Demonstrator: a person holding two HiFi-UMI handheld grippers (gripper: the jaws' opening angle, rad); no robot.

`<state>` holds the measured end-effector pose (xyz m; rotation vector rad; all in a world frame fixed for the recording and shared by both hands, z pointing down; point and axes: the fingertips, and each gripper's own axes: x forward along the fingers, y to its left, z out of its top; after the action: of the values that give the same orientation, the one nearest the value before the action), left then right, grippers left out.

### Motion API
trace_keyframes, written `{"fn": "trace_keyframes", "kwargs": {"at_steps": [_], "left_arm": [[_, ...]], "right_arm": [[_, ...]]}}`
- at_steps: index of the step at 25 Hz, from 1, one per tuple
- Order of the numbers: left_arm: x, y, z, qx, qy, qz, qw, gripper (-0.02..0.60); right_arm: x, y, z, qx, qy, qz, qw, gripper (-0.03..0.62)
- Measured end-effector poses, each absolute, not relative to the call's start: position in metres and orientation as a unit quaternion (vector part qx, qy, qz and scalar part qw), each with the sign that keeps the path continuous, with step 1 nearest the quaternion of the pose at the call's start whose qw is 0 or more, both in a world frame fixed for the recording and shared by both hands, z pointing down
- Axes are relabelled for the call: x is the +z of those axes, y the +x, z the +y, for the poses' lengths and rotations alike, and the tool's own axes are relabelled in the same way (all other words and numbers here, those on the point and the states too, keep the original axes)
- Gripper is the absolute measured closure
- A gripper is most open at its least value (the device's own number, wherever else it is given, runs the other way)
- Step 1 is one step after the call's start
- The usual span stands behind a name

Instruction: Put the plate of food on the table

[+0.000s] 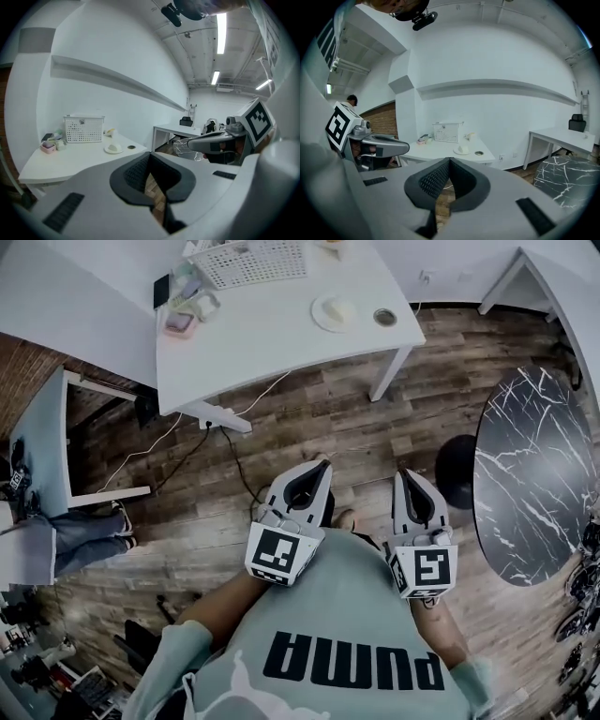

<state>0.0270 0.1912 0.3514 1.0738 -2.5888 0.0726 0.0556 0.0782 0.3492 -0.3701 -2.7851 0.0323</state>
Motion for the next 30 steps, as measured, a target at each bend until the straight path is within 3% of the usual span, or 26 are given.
{"fn": "trace_keyframes", "kwargs": {"at_steps": [11,30], "left_arm": [[0.35,-0.07,0.187,-0.017,0.401,-0.902,0.157,0.575],[0.353,-0.182,0.205,-0.016,0.436,-0.883,0.171,0.575]], "right_arm": [[0.35,-0.024,0.075,-0.003,-0.094,-0.977,0.191,0.595],[0.341,-0.128,0.077,-0.002,-0.035,-0.98,0.196,0.595]]}}
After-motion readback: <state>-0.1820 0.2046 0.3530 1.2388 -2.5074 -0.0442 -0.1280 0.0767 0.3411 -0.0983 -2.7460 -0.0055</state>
